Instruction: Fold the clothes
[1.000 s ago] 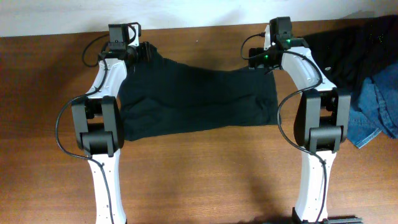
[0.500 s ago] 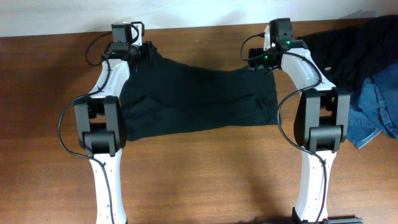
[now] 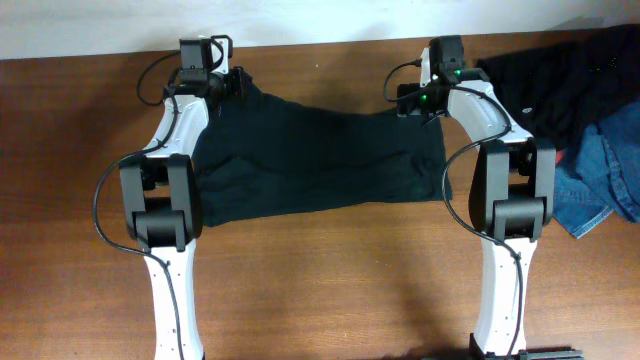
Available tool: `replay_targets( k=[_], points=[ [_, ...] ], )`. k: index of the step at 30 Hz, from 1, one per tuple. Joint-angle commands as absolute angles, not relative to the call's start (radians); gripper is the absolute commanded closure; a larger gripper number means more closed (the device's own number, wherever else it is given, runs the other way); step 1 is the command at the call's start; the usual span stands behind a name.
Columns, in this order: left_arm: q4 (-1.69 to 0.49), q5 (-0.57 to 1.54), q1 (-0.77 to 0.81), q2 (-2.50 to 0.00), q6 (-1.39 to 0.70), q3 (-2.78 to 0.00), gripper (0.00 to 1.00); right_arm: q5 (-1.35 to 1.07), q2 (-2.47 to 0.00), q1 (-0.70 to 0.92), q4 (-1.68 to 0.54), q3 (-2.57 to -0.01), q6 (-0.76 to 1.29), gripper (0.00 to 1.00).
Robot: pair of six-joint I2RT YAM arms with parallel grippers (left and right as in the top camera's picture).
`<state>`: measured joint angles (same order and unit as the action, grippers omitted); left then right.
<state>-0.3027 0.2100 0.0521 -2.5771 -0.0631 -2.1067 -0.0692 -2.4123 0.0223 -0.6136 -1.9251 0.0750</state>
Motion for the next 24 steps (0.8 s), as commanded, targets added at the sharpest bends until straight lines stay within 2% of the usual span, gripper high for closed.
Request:
replay_targets(
  k=[1, 7, 13, 16, 21, 23, 24],
  points=[
    [-0.308, 0.213, 0.052, -2.603, -0.047, -2.128, 0.51, -0.086, -2.45, 0.033, -0.632, -1.907, 0.086, 0.14],
    [-0.307, 0.207, 0.052, -2.604, -0.047, -2.128, 0.61, -0.086, -2.45, 0.033, -0.643, -1.907, 0.086, 0.18],
    [-0.307, 0.175, 0.052, -2.624, -0.047, -2.128, 0.61, -0.086, -2.45, 0.033, -0.643, -1.907, 0.086, 0.2],
    [-0.307, 0.176, 0.052, -2.648, -0.047, -2.128, 0.5, -0.086, -2.45, 0.033, -0.643, -1.907, 0.086, 0.2],
    [-0.292, 0.176, 0.052, -2.655, -0.047, -2.128, 0.5, -0.086, -2.45, 0.033, -0.646, -1.907, 0.086, 0.2],
    [-0.289, 0.176, 0.052, -2.655, -0.047, -2.128, 0.51, -0.085, -2.45, 0.033, -0.646, -1.907, 0.086, 0.21],
    [-0.289, 0.176, 0.052, -2.655, -0.047, -2.128, 0.55, -0.086, -2.45, 0.033, -0.646, -1.907, 0.086, 0.23]
  ],
)
